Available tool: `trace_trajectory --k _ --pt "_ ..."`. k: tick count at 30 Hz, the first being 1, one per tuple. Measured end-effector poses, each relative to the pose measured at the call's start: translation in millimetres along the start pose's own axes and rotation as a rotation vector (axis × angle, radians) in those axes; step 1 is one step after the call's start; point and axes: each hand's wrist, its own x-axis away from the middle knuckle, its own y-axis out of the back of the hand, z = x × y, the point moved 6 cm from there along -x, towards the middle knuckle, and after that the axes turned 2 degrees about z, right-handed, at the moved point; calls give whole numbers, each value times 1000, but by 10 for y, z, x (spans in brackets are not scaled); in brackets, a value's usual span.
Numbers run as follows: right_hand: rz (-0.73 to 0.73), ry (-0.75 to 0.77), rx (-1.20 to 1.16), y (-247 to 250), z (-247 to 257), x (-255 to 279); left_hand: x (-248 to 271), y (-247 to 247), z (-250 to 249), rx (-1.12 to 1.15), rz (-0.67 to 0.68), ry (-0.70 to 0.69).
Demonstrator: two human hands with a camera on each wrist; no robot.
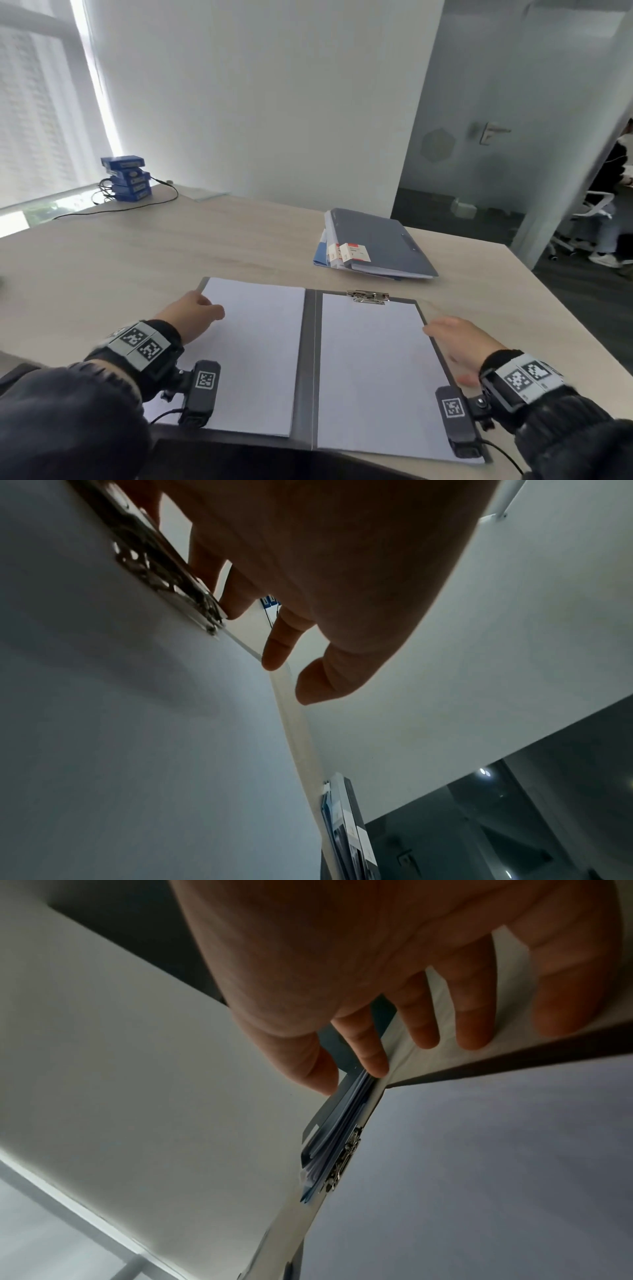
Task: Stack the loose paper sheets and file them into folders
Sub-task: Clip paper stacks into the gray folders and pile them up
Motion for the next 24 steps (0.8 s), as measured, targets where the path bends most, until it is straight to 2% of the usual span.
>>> trace_trajectory --k 9,13,16,20,24 --pt "-30 -140 -267 4 -176 82 51 298 -122 158 -139 -50" --pt "-32 -161 -391 -18 -196 78 155 517 -631 181 -218 -173" --pt "-2 -149 -401 -57 -173 91 271 662 -1163 195 -244 -317" --pt "33 -128 -397 -110 -134 137 593 783 -1859 240 -189 -509" --pt "33 -86 -437 -113 -103 162 918 836 -2263 366 -34 -579"
